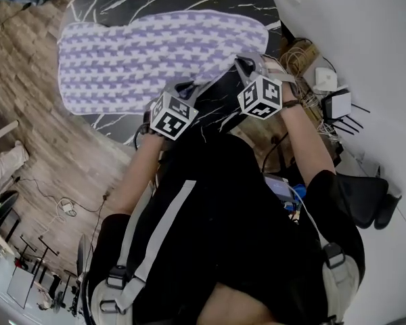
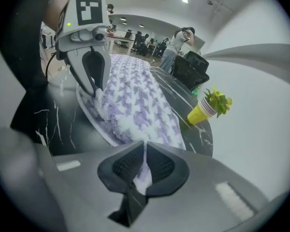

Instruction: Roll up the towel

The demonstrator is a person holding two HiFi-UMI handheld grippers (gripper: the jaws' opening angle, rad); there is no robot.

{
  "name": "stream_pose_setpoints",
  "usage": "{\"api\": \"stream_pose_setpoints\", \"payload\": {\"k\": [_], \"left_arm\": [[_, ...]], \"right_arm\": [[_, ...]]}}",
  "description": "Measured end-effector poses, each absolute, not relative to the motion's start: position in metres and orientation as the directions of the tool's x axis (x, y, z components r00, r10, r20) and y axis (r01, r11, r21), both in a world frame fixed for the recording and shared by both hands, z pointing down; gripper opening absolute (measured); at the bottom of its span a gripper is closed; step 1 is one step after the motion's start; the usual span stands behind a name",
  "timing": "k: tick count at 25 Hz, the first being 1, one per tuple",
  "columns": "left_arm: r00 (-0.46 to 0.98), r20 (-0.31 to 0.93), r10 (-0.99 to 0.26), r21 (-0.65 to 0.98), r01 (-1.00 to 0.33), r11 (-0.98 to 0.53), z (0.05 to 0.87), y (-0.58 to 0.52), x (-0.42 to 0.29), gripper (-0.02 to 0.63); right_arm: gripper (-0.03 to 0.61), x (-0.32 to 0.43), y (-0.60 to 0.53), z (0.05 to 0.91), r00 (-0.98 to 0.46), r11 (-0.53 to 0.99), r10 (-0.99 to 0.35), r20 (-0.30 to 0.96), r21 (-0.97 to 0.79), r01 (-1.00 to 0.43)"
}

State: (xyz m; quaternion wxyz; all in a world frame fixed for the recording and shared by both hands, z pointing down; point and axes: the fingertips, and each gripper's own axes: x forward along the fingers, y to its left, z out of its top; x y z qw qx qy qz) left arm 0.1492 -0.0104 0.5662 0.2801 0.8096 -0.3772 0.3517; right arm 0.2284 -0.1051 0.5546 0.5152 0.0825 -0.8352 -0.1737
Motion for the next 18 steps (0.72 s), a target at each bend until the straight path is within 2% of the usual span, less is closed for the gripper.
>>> {"api": "stream_pose_setpoints", "payload": {"k": [6, 15, 18], "left_arm": [[0.438, 0.758, -0.484, 0.216, -0.868, -0.447, 0.558, -0.032, 0.088, 0.052], [0.406, 0.791, -0.458, 0.207, -0.882, -0.423, 0.578, -0.040, 0.055, 0.062], [0.389, 0.799, -0.459, 0.195, -0.889, -0.414, 0.582, -0.040, 0.047, 0.080]], "right_arm": [[0.025, 0.160, -0.139, 0.539, -0.492, 0.891, -0.329, 0.806, 0.438, 0.120], [0.029, 0.100, -0.159, 0.564, -0.461, 0.860, -0.323, 0.827, 0.459, 0.222], [0.101, 0.097, -0.168, 0.578, -0.437, 0.864, -0.334, 0.835, 0.457, 0.212]]}}
